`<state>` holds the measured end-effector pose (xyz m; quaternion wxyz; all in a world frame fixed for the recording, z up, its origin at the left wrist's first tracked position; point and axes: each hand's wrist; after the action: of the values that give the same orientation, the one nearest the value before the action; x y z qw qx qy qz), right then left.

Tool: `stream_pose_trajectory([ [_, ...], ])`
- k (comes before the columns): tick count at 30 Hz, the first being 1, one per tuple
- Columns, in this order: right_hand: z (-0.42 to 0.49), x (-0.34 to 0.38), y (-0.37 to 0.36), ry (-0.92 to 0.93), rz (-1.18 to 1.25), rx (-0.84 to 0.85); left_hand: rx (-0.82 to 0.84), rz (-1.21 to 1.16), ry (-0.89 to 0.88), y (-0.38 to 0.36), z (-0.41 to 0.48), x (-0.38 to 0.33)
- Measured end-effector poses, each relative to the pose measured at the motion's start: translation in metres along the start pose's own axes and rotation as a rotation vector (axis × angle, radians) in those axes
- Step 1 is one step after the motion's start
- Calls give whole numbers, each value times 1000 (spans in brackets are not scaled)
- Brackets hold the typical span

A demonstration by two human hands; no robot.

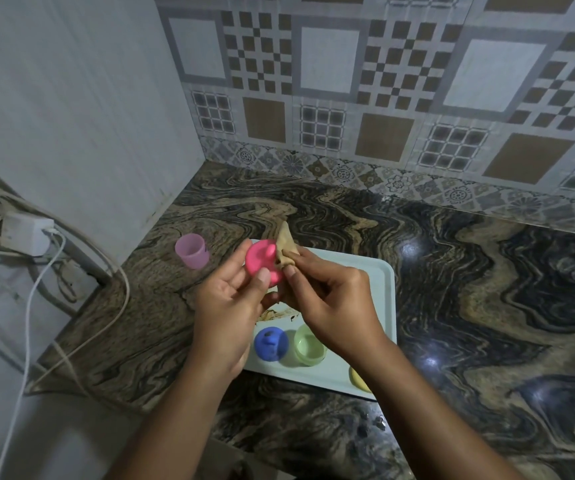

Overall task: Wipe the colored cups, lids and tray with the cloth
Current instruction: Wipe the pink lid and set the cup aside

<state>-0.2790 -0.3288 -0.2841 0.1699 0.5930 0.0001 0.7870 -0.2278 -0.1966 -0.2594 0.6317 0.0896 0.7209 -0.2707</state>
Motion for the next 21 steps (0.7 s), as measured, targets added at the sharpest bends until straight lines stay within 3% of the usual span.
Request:
stream_pose_trajectory([
  [4,8,0,9,-61,-23,-36,74,-48,41,5,-3,-1],
  [11,19,5,3,-230,225,-25,-16,-136,41,4,-1,3],
  [17,14,4,-2,-159,264,-16,-92,-94,8,7,4,2],
  [21,6,1,-8,-115,157,22,-28,-87,32,10,5,-3],
])
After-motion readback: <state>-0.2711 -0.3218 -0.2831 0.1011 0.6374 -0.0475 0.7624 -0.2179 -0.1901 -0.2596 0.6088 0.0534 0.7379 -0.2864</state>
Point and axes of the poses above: each hand's wrist, its own z-axis towards the middle knuckle, its own y-axis out of the back of the hand, x = y × z, and after that the axes turned 12 degrees about x, right-handed
